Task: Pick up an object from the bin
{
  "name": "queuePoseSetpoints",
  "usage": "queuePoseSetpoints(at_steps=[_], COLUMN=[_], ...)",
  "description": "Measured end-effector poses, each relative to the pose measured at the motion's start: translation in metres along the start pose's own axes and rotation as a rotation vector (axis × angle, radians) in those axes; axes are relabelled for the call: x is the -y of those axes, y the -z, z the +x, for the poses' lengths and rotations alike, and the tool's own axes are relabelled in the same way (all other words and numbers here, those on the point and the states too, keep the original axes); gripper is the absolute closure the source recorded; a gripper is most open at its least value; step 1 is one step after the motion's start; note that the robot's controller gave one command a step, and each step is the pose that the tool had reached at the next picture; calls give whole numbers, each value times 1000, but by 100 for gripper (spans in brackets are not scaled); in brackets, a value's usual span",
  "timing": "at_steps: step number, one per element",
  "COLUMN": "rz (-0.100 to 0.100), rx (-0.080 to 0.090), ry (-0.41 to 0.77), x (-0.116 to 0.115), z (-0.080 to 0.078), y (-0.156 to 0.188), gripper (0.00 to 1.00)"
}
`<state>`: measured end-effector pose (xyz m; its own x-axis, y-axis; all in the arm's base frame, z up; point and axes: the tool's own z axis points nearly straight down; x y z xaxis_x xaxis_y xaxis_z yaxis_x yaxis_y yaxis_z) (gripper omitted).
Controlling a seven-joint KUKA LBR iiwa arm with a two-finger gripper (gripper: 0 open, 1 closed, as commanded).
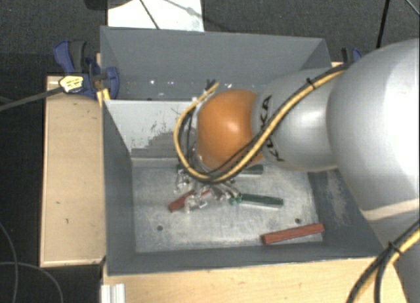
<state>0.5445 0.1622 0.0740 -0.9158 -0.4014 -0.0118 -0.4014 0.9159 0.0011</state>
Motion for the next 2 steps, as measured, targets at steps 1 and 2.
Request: queuePoseSetpoints(at_steps=[1, 2], rz=[0, 2], rx=[0, -5], ry=[-1, 78], x=[0, 17], z=[0, -23], y=[0, 155], gripper=[100, 100])
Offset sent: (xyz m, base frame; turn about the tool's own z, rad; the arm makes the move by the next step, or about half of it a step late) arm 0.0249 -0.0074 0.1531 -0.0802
